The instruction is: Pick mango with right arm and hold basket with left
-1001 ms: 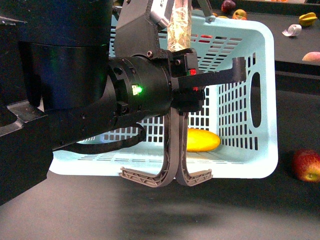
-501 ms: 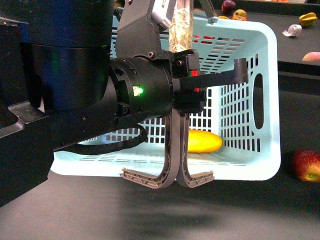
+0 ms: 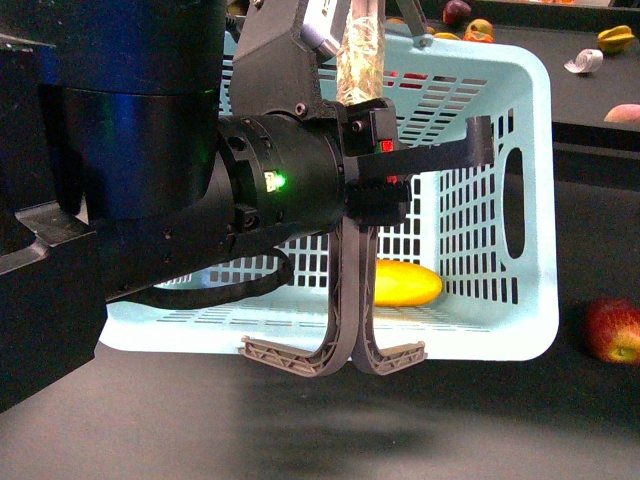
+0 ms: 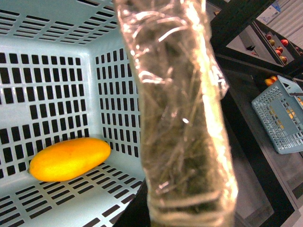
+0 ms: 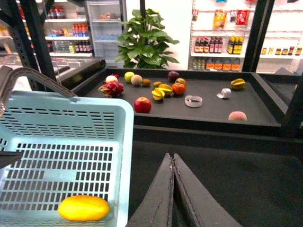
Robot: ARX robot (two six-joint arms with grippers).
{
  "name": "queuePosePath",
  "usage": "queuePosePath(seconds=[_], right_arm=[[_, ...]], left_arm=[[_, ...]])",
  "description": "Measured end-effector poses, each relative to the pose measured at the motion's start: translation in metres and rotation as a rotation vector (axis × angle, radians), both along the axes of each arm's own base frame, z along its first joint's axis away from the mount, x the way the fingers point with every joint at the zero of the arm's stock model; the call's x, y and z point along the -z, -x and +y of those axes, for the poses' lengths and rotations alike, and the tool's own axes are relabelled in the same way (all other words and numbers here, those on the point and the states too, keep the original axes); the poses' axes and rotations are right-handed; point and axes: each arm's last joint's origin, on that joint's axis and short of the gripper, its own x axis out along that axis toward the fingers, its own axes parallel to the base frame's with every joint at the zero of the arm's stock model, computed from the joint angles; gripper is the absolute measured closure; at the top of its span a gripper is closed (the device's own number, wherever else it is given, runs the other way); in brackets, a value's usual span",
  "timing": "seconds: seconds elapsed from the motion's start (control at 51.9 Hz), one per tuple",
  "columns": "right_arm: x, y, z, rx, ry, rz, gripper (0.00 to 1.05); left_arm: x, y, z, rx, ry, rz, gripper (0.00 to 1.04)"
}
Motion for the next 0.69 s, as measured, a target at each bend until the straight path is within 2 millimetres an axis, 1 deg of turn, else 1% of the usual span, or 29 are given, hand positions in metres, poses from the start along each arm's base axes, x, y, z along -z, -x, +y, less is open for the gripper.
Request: queuePosePath(seconds=[0.693], right_arm=[[0.0002, 0.0000, -0.0002, 0.002, 0.000, 0.002, 1.02]], left_arm=[[0.0000, 0.0000, 0.0000, 0.000, -0.001, -0.001, 1.00]])
